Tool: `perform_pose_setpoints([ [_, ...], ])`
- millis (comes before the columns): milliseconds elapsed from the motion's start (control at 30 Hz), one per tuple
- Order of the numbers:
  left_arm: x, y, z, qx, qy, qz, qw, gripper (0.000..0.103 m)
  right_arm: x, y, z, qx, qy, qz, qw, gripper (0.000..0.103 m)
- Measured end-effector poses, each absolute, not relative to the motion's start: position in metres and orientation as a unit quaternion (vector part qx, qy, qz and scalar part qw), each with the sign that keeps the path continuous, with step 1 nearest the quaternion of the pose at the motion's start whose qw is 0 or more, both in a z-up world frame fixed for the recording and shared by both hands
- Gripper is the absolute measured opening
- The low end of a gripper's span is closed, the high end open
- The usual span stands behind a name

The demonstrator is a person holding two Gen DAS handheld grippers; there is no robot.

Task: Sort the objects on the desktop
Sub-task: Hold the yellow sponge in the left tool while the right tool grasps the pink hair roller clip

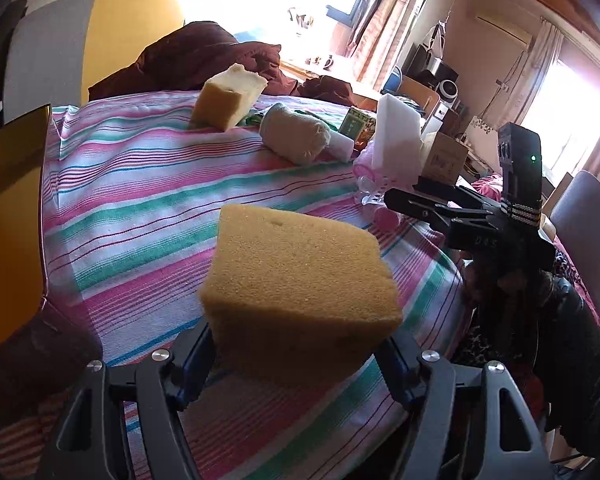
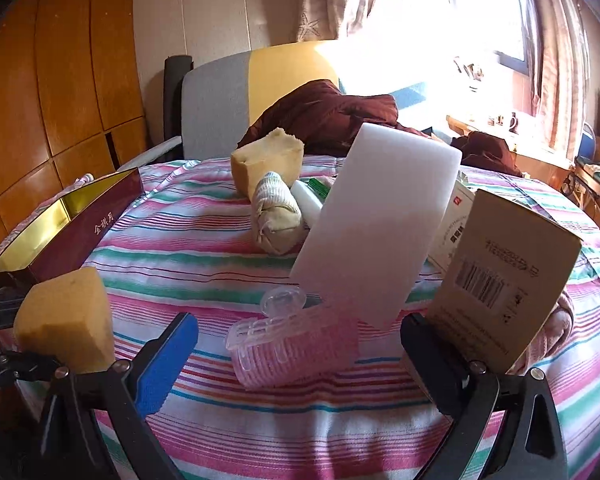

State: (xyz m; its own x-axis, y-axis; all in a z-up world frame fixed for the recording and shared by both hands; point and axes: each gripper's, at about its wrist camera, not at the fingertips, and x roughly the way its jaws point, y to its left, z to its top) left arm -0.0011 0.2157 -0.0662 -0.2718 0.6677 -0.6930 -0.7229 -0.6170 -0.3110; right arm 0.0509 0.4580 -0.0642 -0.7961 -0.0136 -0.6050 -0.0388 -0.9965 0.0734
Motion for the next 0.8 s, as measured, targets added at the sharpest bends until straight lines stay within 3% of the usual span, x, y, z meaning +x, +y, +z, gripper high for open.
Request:
perform_pose_setpoints([
  [267, -0.004, 0.215, -0.067, -0.422, 0.022, 0.792, 0.440, 0.074, 0.033, 0.447, -0.072, -0.365, 0.001, 0.931, -0.025, 0.098],
  [467, -0.005, 0.215, -0.068, -0.426, 0.013, 0.792, 0.437, 0.074, 0.035, 0.449, -0.075, -0.365, -0.002, 0.931, -0.008, 0.070],
  [800, 0.000, 0.215, -0.065, -0.409, 0.024, 0.804, 0.430, 0.071, 0.053, 0.433, -0.070, -0.359, 0.010, 0.933, -0.003, 0.069],
])
